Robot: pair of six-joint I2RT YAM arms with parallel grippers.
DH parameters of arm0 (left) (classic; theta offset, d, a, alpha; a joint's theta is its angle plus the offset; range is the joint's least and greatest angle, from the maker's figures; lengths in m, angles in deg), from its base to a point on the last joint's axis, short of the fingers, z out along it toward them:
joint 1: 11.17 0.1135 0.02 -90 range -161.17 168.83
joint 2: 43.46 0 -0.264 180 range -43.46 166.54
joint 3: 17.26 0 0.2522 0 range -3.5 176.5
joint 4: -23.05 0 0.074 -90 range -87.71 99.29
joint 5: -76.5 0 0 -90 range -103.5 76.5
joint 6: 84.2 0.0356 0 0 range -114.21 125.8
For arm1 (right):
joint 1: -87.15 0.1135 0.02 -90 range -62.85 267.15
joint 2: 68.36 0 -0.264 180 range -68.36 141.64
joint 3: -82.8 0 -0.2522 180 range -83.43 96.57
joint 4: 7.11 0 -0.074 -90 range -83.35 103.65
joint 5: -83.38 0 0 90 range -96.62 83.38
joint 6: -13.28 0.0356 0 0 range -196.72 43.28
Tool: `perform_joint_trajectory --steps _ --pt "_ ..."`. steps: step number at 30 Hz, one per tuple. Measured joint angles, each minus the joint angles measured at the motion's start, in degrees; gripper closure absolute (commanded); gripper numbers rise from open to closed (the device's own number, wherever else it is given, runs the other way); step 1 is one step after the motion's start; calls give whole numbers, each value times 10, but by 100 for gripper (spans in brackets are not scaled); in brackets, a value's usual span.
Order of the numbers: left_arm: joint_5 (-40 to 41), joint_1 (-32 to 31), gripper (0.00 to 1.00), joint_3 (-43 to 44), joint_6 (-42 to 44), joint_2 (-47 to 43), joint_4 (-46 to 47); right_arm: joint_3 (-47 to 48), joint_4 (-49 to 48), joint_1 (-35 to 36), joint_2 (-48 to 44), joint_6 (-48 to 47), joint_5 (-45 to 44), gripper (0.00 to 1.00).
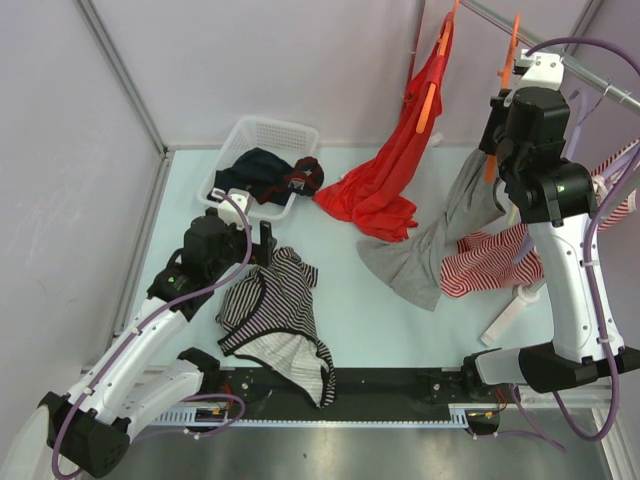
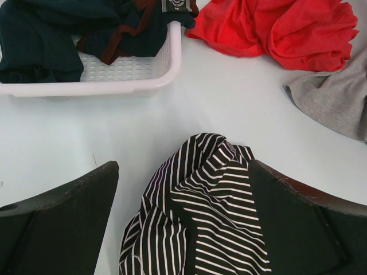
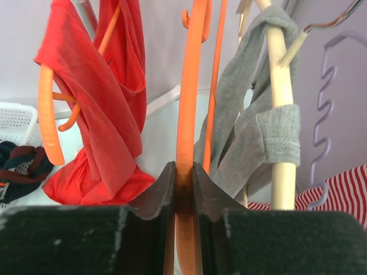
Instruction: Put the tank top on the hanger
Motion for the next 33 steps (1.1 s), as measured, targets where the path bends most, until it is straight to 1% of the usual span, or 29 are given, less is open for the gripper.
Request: perform_joint_trajectory --steps 3,8,16,23,28,33 --pt "1 0 1 0 0 0 0 16 -1 0 5 -6 -4 97" --pt "2 0 1 0 0 0 0 50 -1 1 19 -13 -6 99" --pt "2 0 1 0 0 0 0 60 -11 7 18 -15 8 100" --pt "3 0 0 0 0 1 -2 -39 -36 52 -34 -9 9 100" --pt "7 0 1 0 0 2 -2 -108 -47 109 -62 -8 -25 100" --pt "12 0 1 0 0 5 -3 -141 -49 163 -71 -8 -68 100"
